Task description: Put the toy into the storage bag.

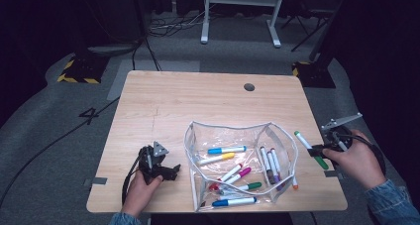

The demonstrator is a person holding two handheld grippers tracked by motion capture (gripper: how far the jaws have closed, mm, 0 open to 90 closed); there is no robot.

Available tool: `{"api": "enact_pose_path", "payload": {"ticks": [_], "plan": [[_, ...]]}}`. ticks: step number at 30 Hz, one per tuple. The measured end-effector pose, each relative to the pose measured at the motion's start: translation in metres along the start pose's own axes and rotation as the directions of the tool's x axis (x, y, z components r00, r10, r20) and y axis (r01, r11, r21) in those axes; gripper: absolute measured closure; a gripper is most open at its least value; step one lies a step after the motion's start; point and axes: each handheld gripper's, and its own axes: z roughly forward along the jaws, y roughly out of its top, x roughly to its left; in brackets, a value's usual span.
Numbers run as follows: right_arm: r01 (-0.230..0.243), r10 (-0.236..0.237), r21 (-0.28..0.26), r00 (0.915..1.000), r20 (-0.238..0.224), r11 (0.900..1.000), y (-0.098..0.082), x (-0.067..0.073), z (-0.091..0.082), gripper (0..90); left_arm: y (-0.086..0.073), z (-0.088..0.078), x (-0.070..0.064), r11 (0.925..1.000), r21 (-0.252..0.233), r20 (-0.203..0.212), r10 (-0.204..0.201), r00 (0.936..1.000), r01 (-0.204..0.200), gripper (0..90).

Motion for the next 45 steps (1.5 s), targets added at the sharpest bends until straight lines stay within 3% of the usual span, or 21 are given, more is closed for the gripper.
{"api": "enact_pose_path", "payload": {"ticks": [12, 23, 29, 35, 41, 45], "plan": [[0.11, -0.111, -0.059, 0.9937, -0.017, 0.992, 0.035, 0.033, -0.038, 77.2, 0.0, 0.0, 0.0, 1.0, 0.0, 0.0, 0.0, 1.0, 0.0, 0.1], [0.219, -0.223, -0.073, 0.9736, -0.049, 0.973, 0.064, 0.072, -0.05, 77.2, 0.0, 0.0, 0.0, 1.0, 0.0, 0.0, 0.0, 1.0, 0.0, 0.1], [0.294, -0.299, -0.072, 0.951, -0.078, 0.953, 0.078, 0.098, -0.05, 77.2, 0.0, 0.0, 0.0, 1.0, -0.001, -0.005, -0.003, 1.0, 0.003, 0.1], [0.36, -0.363, -0.047, 0.9255, -0.107, 0.932, 0.088, 0.124, -0.04, 77.2, 0.0, 0.0, 0.0, 1.0, 0.0, -0.005, -0.003, 1.0, 0.003, 0.1], [0.42, -0.418, -0.022, 0.8957, -0.152, 0.907, 0.097, 0.145, -0.024, 77.2, 0.0, 0.0, -0.001, 1.0, 0.0, -0.004, -0.007, 1.0, 0.007, 0.1], [0.466, -0.459, -0.005, 0.8691, -0.184, 0.885, 0.101, 0.159, -0.012, 77.2, 0.0, 0.0, 0.0, 1.0, -0.001, -0.006, -0.003, 1.0, 0.003, 0.1]]}}
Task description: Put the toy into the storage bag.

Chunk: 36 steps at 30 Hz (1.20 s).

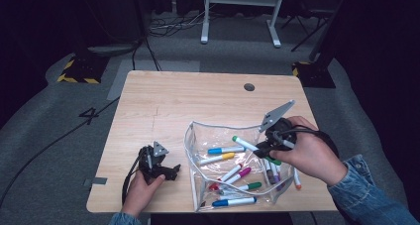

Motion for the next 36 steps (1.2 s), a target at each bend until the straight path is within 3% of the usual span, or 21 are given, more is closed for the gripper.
{"api": "enact_pose_path", "payload": {"ticks": [9, 23, 36], "plan": [[0.078, -0.074, 0.077, 0.9957, -0.055, 0.994, 0.014, 0.013, 0.034, 77.2, 0.0, 0.0, 0.0, 1.0, 0.0, 0.0, 0.0, 1.0, 0.0, 0.1], [0.151, -0.133, 0.155, 0.9839, -0.12, 0.976, 0.02, 0.022, 0.075, 77.2, 0.0, 0.0, 0.0, 1.0, 0.001, 0.001, -0.004, 1.0, 0.004, 0.1], [0.227, -0.188, 0.251, 0.9674, -0.17, 0.941, 0.015, 0.018, 0.107, 77.1, 0.0, 0.0, 0.0, 1.0, -0.001, 0.002, -0.007, 1.0, 0.007, 0.1]]}}
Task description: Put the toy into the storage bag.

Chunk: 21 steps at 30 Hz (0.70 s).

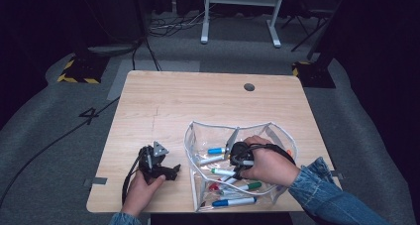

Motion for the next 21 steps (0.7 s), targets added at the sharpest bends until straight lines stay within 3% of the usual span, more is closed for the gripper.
{"api": "enact_pose_path", "payload": {"ticks": [5, 7, 11, 16, 21], "plan": [[0.029, -0.028, 0.036, 0.9994, -0.021, 0.999, 0.0, 0.001, 0.009, 76.8, 0.0, 0.0, 0.0, 1.0, 0.003, 0.0, -0.002, 1.0, 0.002, 0.1], [0.035, -0.034, 0.033, 0.9992, -0.022, 0.999, 0.0, 0.002, 0.012, 69.2, 0.0, 0.0, 0.0, 1.0, 0.0, -0.001, 0.005, 1.0, -0.005, 0.1], [0.068, -0.068, 0.004, 0.9962, 0.053, 0.998, 0.002, 0.003, 0.01, 57.8, 0.0, 0.0, 0.0, 1.0, 0.0, 0.0, -0.001, 1.0, 0.001, 0.1], [0.046, -0.033, -0.124, 0.9937, 0.107, 0.991, 0.0, 0.004, -0.011, 53.9, 0.0, 0.0, 0.0, 1.0, 0.002, 0.0, -0.003, 1.0, 0.003, 0.1], [0.012, 0.03, -0.258, 0.9868, 0.159, 0.966, -0.007, 0.002, -0.038, 53.3, 0.0, 0.0, 0.0, 1.0, 0.003, 0.0, -0.004, 1.0, 0.004, 0.1]]}}
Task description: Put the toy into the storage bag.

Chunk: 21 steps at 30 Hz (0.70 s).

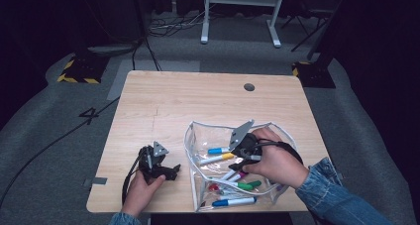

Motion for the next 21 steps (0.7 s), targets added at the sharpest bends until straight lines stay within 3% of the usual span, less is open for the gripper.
{"api": "enact_pose_path", "payload": {"ticks": [6, 12, 16, 21], "plan": [[-0.048, 0.054, -0.111, 0.9971, 0.054, 0.993, -0.007, -0.006, -0.035, 53.3, 0.0, 0.0, 0.0, 1.0, -0.004, -0.002, 0.008, 1.0, -0.008, 0.1], [-0.114, 0.127, -0.139, 0.9878, 0.09, 0.984, -0.026, -0.014, -0.065, 54.7, 0.0, 0.0, 0.0, 1.0, -0.004, -0.002, 0.008, 1.0, -0.008, 0.1], [-0.169, 0.186, -0.144, 0.9762, 0.112, 0.975, -0.043, -0.021, -0.081, 55.7, 0.0, 0.0, 0.0, 1.0, -0.004, -0.002, 0.008, 1.0, -0.008, 0.1], [-0.237, 0.259, -0.157, 0.9558, 0.139, 0.959, -0.065, -0.029, -0.097, 55.8, 0.0, 0.0, 0.001, 1.0, -0.005, -0.008, 0.004, 1.0, -0.004, 0.1]]}}
